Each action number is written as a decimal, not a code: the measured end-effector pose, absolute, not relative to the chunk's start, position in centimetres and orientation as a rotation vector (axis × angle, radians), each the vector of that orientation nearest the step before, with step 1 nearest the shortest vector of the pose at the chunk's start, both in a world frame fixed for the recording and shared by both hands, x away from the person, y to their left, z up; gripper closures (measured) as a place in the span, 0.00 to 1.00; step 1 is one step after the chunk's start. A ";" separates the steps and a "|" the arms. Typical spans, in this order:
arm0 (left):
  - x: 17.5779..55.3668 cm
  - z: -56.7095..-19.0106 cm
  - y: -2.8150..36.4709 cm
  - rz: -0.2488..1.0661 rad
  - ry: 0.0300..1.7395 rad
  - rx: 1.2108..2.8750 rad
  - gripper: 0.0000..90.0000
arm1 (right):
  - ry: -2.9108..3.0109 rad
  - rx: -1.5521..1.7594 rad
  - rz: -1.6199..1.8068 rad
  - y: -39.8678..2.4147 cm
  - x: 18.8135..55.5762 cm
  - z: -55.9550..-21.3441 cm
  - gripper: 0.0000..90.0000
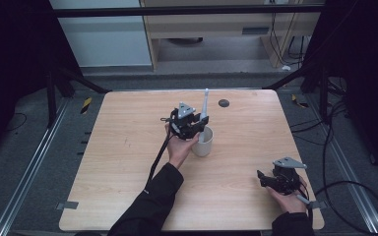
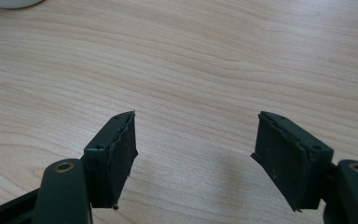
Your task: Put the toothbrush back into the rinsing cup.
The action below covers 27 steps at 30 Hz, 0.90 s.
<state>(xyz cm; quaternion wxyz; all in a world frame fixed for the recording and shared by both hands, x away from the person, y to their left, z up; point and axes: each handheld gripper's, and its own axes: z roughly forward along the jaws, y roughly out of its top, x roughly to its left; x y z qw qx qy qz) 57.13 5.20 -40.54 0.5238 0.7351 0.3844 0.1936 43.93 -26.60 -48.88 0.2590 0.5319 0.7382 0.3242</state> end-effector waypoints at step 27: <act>57.1 -42.5 5.1 0.477 0.926 1.826 0.70 | 2.003 1.447 0.882 -26.6 43.9 -48.9 0.31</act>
